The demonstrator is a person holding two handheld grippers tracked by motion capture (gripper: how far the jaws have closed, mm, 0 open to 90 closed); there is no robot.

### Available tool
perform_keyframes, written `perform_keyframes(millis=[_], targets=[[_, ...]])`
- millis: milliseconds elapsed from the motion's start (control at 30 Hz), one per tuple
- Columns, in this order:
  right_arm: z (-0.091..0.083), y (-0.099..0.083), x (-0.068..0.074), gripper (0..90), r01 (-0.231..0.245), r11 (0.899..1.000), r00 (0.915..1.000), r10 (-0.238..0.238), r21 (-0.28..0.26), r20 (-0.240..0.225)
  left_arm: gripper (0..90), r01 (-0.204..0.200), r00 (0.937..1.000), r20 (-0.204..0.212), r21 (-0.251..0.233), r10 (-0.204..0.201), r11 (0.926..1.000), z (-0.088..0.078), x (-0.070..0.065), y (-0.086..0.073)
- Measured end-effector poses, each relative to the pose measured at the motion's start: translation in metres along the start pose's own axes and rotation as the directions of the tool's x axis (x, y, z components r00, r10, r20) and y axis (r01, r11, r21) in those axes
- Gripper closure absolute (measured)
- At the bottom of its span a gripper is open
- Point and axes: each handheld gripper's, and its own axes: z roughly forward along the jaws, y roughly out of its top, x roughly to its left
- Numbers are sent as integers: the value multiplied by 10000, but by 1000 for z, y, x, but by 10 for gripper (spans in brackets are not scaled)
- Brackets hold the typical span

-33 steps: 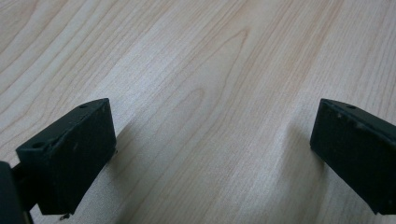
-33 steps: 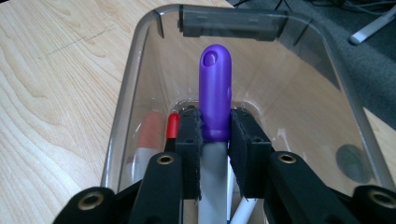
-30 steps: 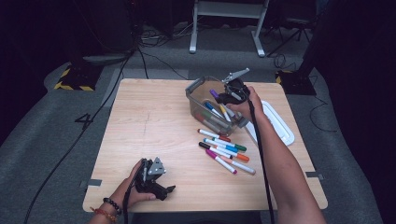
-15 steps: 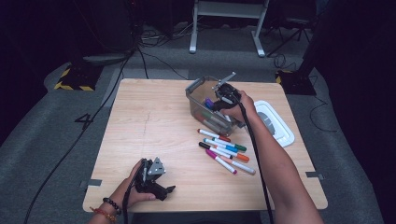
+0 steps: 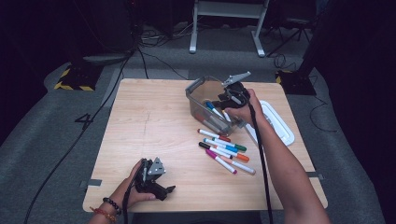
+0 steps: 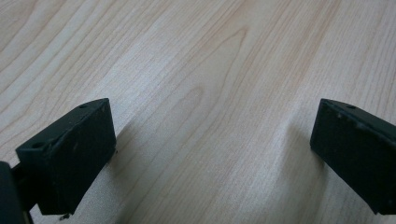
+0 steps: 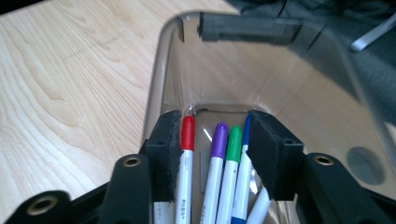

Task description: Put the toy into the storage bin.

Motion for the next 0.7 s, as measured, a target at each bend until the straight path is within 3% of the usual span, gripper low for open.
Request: perform_keyframes(millis=[233,367,700], targets=[[-38,-13,10,496,243,9951,9994,-267,-961,-240,5,0,10000,2,4,0,10000,0,0,0],[-59,-27,21,500,498,9864,9964,-598,-1568,-598,4,20,10000,-14,-1,-20,10000,0,0,0],[-101,-67,61,439,1360,9707,9842,-1553,-1983,-852,5,38,10000,-24,-4,-38,10000,0,0,0]])
